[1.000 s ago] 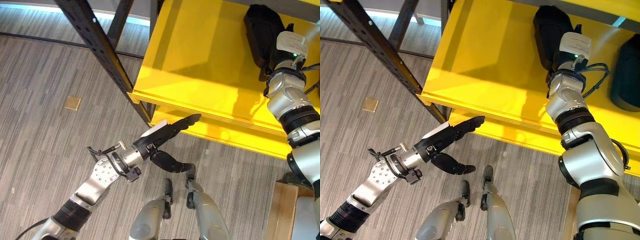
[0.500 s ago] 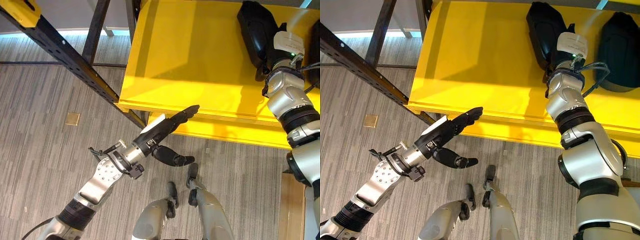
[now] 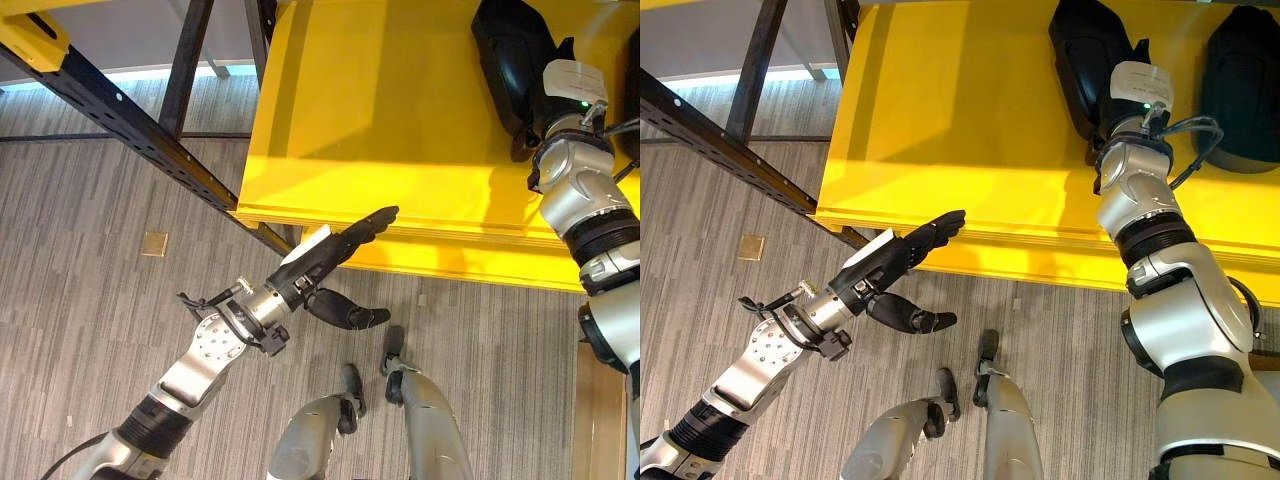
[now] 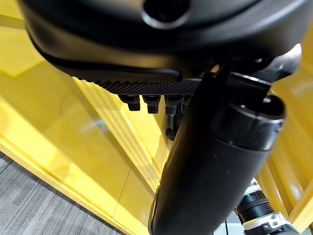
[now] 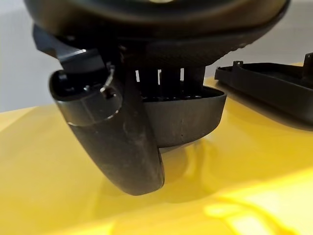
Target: Move parts from the plastic box to the shelf.
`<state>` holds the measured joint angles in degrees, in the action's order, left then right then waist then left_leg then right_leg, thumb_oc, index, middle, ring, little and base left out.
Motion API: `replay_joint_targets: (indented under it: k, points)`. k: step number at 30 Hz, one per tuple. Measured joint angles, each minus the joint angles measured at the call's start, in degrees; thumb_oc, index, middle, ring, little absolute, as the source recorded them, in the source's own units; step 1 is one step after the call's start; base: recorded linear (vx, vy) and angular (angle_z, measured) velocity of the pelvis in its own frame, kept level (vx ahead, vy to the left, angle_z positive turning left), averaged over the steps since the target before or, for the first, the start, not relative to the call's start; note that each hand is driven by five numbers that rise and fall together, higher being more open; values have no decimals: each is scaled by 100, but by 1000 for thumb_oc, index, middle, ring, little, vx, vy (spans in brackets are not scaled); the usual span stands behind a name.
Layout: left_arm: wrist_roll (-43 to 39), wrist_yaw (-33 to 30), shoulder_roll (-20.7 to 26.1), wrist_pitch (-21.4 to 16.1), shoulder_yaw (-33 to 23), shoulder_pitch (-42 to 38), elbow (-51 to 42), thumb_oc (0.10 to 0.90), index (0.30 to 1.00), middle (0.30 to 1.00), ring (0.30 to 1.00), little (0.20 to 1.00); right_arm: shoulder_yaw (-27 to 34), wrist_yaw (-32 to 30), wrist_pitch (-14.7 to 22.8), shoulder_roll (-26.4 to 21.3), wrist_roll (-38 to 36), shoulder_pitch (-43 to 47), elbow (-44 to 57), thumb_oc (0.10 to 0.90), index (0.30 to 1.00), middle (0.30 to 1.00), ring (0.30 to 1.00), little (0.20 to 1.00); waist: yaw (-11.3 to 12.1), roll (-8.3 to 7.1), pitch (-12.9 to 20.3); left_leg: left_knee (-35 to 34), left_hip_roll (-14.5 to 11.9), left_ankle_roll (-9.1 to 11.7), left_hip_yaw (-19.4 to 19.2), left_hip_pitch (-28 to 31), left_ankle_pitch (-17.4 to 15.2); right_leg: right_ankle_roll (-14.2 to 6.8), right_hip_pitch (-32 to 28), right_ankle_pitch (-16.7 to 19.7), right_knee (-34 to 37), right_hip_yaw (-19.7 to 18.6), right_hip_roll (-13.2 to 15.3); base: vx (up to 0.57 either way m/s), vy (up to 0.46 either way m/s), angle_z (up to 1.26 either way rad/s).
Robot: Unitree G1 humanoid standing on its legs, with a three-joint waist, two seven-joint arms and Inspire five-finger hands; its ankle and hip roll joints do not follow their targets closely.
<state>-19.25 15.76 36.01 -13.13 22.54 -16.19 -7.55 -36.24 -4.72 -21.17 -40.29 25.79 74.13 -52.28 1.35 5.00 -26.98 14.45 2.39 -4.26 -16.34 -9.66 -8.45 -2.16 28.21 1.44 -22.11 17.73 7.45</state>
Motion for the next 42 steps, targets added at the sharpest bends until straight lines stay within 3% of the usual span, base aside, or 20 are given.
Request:
replay_joint_targets:
  k: [2, 4, 5, 6, 9, 11, 12, 13, 14, 15, 16, 17, 19, 20, 22, 24, 27, 32, 35, 42]
  points:
    - [-3, 40, -57, -121, -6, -2, -16, 900, 1000, 1000, 1000, 1000, -1, 75, -28, 5, 1, -4, 121, 400, 300, 300, 300, 300, 16, 29, 9, 12, -51, 15, -23, 25, -38, -9, 108, 18, -41, -2, 331, 158, -158, -9]
    - [13, 121, -67, -222, -15, -64, -42, 900, 1000, 1000, 1000, 1000, 1, 196, 28, 9, 0, -10, 418, 400, 300, 300, 300, 300, 3, 30, 10, 93, -196, 207, -26, 37, -126, -15, 128, 56, 156, -24, 657, 183, -163, -16]
    - [29, 113, -75, -224, -16, -93, -43, 900, 1000, 1000, 1000, 1000, -3, 246, 61, 19, -2, -11, 503, 400, 300, 300, 300, 300, 4, 31, 12, 148, -266, 276, -25, 37, -167, -10, 78, 176, 274, -40, 693, 210, -125, -12]
    - [35, 84, -90, -228, -21, -149, -46, 900, 1000, 1000, 1000, 1000, -19, 286, 105, 32, -4, 1, 578, 400, 300, 300, 300, 300, 40, 6, 24, 284, -359, 450, -5, 46, -279, 176, -117, 525, 415, -4, 799, 239, -155, -17]
    - [-28, -314, -125, -216, -207, -139, -247, 900, 1000, 1000, 1000, 1000, -172, 405, 184, 67, -3, 17, 887, 400, 300, 300, 300, 300, 40, 69, 50, 344, -799, 759, -20, 136, -363, 585, -99, 150, 138, 230, 423, 241, -177, -19]
    - [-112, -489, -137, -209, -309, -147, -334, 900, 1000, 1000, 1000, 1000, -183, 437, 173, 53, 0, 19, 887, 400, 300, 300, 300, 300, 46, 69, 50, 432, -908, 810, -1, 144, -354, 617, -161, 41, 149, 312, 267, 211, -167, -15]
    - [-206, -623, -152, -198, -426, -138, -384, 900, 1000, 1000, 1000, 1000, -190, 468, 143, 57, 5, 18, 862, 400, 300, 300, 300, 300, 52, 74, 51, 681, -946, 888, 228, 98, -325, 688, -235, -46, 138, 264, 84, 145, -52, -56]
    - [-323, -816, -333, -167, -574, -108, -360, 900, 1000, 1000, 1000, 1000, -209, 430, 71, 135, 114, -32, 620, 400, 300, 300, 300, 300, 317, 68, 56, 2267, -911, 1029, 1315, -646, -282, 811, -357, -45, 208, -35, -145, 164, -22, -94]
    - [-371, -942, -490, -178, -679, 57, -390, 900, 1000, 1000, 1000, 1000, -244, 368, 71, 216, 181, -82, 605, 400, 300, 300, 300, 300, 447, 74, 93, 2786, -524, 1188, 1869, -1044, -491, 726, -357, -118, 224, -281, -260, 203, -4, -124]
    - [-438, -1027, -551, -144, -683, 143, -407, 900, 1000, 1000, 1000, 1000, -244, 307, 114, 236, 260, -203, 651, 400, 300, 300, 300, 300, 516, 85, 99, 2807, -210, 1085, 1979, -1323, -524, 685, -399, -124, 240, -349, -265, 132, 3, -87]
    - [-471, -1054, -540, -99, -683, 172, -436, 900, 1000, 1000, 1000, 1000, -243, 298, 169, 243, 276, -269, 700, 400, 300, 300, 300, 300, 493, 103, 110, 2684, -117, 1015, 1942, -1473, -504, 696, -417, -134, 240, -360, -313, 94, 46, -70]
    - [-470, -1064, -541, -41, -671, 197, -433, 900, 1000, 1000, 1000, 1000, -248, 273, 238, 325, 285, -375, 785, 400, 300, 300, 300, 300, 449, 147, 137, 2046, -11, 651, 1844, -1686, -311, 734, -447, -184, 169, -404, -458, 28, 54, -44]
    - [-470, -1069, -532, -42, -636, 203, -426, 900, 1000, 1000, 1000, 1000, -308, 268, 92, 443, 403, -390, 949, 400, 300, 300, 300, 300, 433, 112, 148, 1150, 40, 386, 1924, -1747, -84, 760, -421, -180, 176, -516, -582, 14, 35, -41]
    - [-469, -1070, -534, -42, -615, 202, -424, 900, 1000, 1000, 1000, 1000, -331, 243, 44, 532, 424, -389, 946, 400, 300, 300, 300, 300, 443, 92, 152, 826, 63, 377, 2090, -1787, 33, 742, -402, -209, 181, -601, -603, 19, -42, -49]
    - [-469, -1096, -539, -38, -589, 220, -421, 900, 1000, 1000, 1000, 1000, -381, 7, -163, 729, 560, -386, 817, 400, 300, 300, 300, 300, 705, -20, 142, 302, -26, 566, 2633, -1790, 500, 787, -328, -184, 206, -882, -734, 64, -63, -67]
    - [-470, -1026, -538, -34, -620, 250, -422, 900, 1000, 1000, 1000, 1000, -382, -85, -94, 746, 543, -387, 687, 400, 300, 300, 300, 300, 683, -24, 147, 207, -152, 584, 2612, -1749, 681, 767, -311, -274, 77, -898, -769, 63, -34, -34]
    - [-467, -921, -522, 66, -701, 264, -424, 900, 1000, 1000, 1000, 1000, -356, -127, -29, 676, 477, -389, 712, 400, 300, 300, 300, 300, 695, -223, 213, 42, -120, 708, 2542, -1830, 914, 646, -75, -377, -80, -938, -669, 48, -16, -19]
    - [-460, -884, -462, 203, -719, 409, -423, 900, 1000, 1000, 1000, 1000, -378, -64, -277, 372, 434, -465, 995, 400, 300, 300, 300, 300, 689, -255, 206, -193, 18, 679, 2332, -1764, 1054, 392, -64, -373, -81, -1096, -512, 40, 13, 3]
    - [-461, -882, -347, 229, -720, 447, -423, 900, 1000, 1000, 1000, 1000, -378, -51, -456, 377, 343, -466, 1128, 400, 300, 300, 300, 300, 707, -283, 190, -177, 15, 594, 2302, -1759, 1171, 357, -67, -382, -87, -1107, -487, -25, 12, -3]
    - [-470, -764, -342, 307, -724, 374, -423, 900, 1000, 1000, 1000, 1000, -372, -34, -454, 405, 354, -445, 1437, 400, 300, 300, 300, 300, 675, -445, -3, -20, -41, 566, 2284, -1766, 1316, 356, -63, -485, -265, -1102, -563, -85, 8, -5]
